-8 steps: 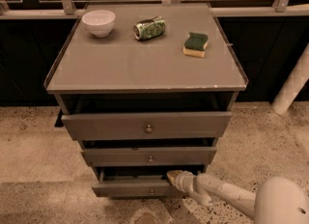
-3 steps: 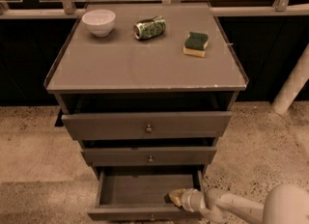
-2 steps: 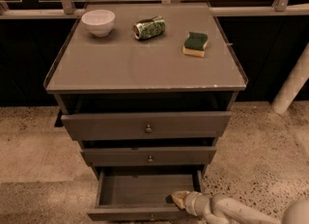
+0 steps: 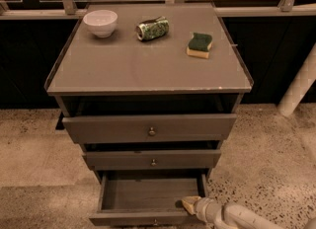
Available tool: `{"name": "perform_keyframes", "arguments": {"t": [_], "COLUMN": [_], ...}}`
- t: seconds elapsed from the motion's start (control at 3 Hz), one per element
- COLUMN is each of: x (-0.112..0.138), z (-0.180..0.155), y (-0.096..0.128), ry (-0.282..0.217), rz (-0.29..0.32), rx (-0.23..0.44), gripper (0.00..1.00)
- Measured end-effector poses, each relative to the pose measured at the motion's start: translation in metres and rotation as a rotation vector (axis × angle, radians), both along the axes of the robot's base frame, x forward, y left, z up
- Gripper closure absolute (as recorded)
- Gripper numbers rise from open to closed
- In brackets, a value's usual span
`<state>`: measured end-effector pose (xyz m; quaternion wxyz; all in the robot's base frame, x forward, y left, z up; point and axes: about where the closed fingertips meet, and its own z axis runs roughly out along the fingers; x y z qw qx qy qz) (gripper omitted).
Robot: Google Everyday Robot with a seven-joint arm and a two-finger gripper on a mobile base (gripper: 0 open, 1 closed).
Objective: Open bottom drawer
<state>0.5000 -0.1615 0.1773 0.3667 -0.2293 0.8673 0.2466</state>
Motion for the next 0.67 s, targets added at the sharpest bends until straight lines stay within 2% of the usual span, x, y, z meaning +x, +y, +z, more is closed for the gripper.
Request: {"name": "perform_keyframes", "arguments": {"t": [0.33, 0.67], "x": [0.0, 0.0], "z": [0.0, 0.0], "y": [0.0, 0.0], "ry": [0.0, 0.0], "rz": [0.0, 0.0], "rx": [0.0, 0.0], "gripper": [0.12, 0.0]}}
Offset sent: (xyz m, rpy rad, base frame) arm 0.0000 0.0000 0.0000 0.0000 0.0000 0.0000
